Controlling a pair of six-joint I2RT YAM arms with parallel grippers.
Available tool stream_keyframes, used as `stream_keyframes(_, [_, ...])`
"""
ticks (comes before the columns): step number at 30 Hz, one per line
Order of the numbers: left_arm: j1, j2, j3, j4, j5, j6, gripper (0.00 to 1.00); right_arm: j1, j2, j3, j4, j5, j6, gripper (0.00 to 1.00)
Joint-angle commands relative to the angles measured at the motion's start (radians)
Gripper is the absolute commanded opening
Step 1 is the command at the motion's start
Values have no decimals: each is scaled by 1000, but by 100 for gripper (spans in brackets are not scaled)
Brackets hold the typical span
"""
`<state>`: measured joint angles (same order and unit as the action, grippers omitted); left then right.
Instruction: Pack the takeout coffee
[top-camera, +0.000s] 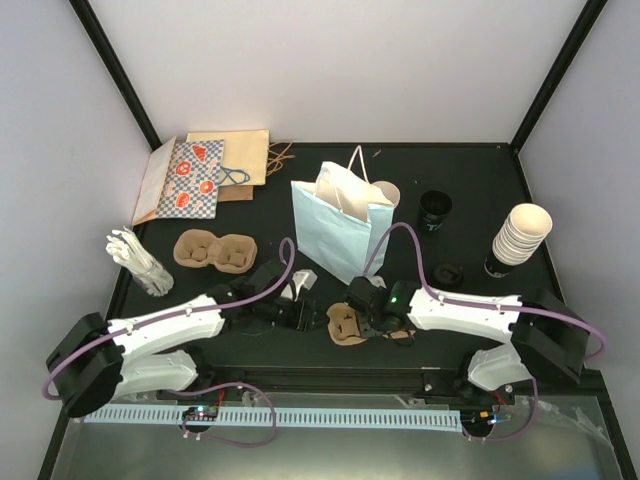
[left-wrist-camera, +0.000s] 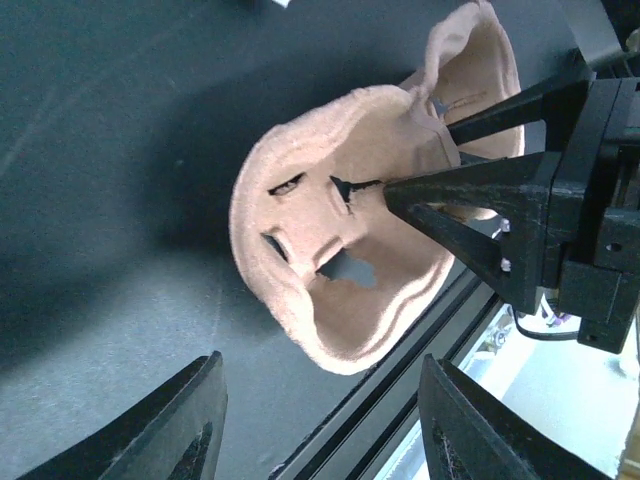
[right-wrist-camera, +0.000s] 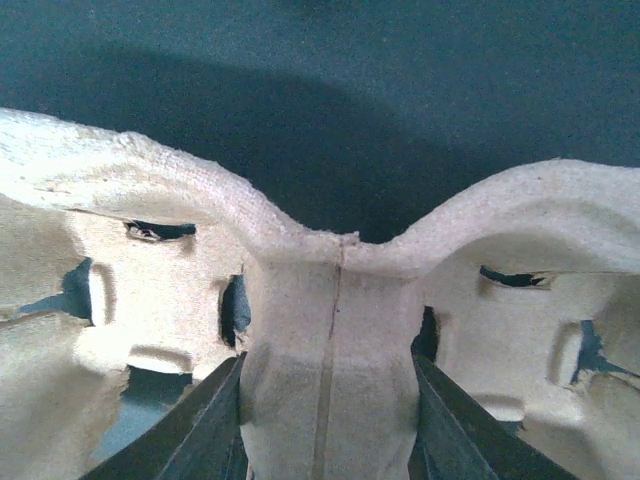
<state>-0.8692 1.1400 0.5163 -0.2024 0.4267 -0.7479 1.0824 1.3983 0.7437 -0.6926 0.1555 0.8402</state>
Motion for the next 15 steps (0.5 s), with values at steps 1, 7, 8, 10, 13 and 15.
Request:
stream_keyframes(1, [22, -51, 59, -117, -55, 56, 55, 5, -53, 10, -44, 31, 10, 41])
stream_keyframes(7, [77, -123, 122, -248, -98, 123, 56, 4, -152, 37, -143, 49, 12, 41])
stream_keyframes(8, [92, -135, 135, -267, -103, 137, 57, 5, -171, 43, -161, 54, 12, 41])
stream_keyframes(10, [135, -161, 163, -304, -111, 165, 57, 4, -207, 60, -196, 64, 13, 41])
stream_keyframes(13, [197, -193, 210, -345, -121, 206, 58, 4, -259, 90, -251, 80, 12, 41])
stream_keyframes(15, [239, -213, 242, -355, -126, 228, 58, 3, -290, 117, -287, 88, 12, 41])
